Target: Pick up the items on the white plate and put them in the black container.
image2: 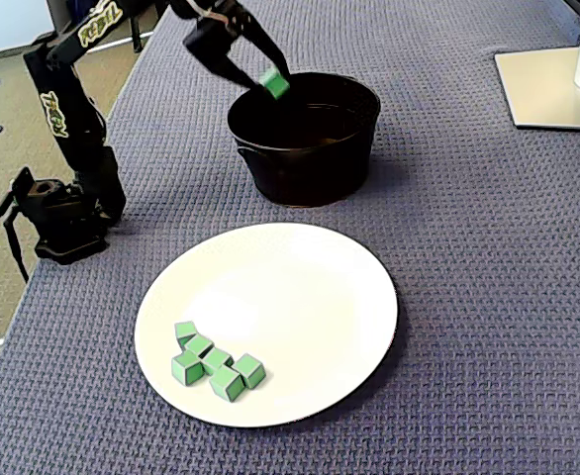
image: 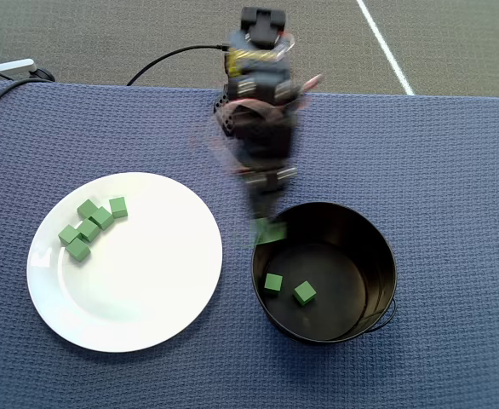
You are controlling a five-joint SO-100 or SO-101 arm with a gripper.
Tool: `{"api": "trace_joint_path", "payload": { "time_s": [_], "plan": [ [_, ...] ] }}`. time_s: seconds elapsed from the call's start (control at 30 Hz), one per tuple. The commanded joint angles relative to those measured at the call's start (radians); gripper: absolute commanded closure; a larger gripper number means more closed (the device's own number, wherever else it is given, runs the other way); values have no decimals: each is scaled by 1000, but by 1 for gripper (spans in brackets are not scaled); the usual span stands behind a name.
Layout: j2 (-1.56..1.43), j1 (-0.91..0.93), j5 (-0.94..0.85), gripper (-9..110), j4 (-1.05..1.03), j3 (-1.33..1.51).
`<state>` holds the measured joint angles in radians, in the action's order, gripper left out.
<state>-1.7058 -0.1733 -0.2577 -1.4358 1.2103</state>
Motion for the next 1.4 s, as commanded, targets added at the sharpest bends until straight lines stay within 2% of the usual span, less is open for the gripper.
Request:
{"api": "trace_joint_path", "payload": {
  "time_s": [0.0, 0.17, 0.27, 0.33, 0.4, 0.47, 0.6, 0.67, 0.73, 0.8, 0.97, 1.07, 1.37],
  "plan": [
    [-86, -147, -58, 102, 101, 173],
    [-81, -135, -31, 102, 321, 503],
    [-86, -124, -21, 102, 345, 551],
    [-97, -112, -29, 95, 344, 549],
    [-117, -98, -21, 80, 319, 523],
    [-150, -86, -21, 72, 264, 462],
    [-239, 0, -31, 68, 80, 233],
    [-264, 114, -77, 69, -48, 98],
    [-304, 284, -152, 69, -143, 34],
    [-347, 482, -305, 70, -147, 104],
    [-439, 830, -833, 73, 35, 503],
    [-417, 960, -1051, 71, 169, 681],
    [-268, 1065, -1193, 71, 680, 954]
  ]
}}
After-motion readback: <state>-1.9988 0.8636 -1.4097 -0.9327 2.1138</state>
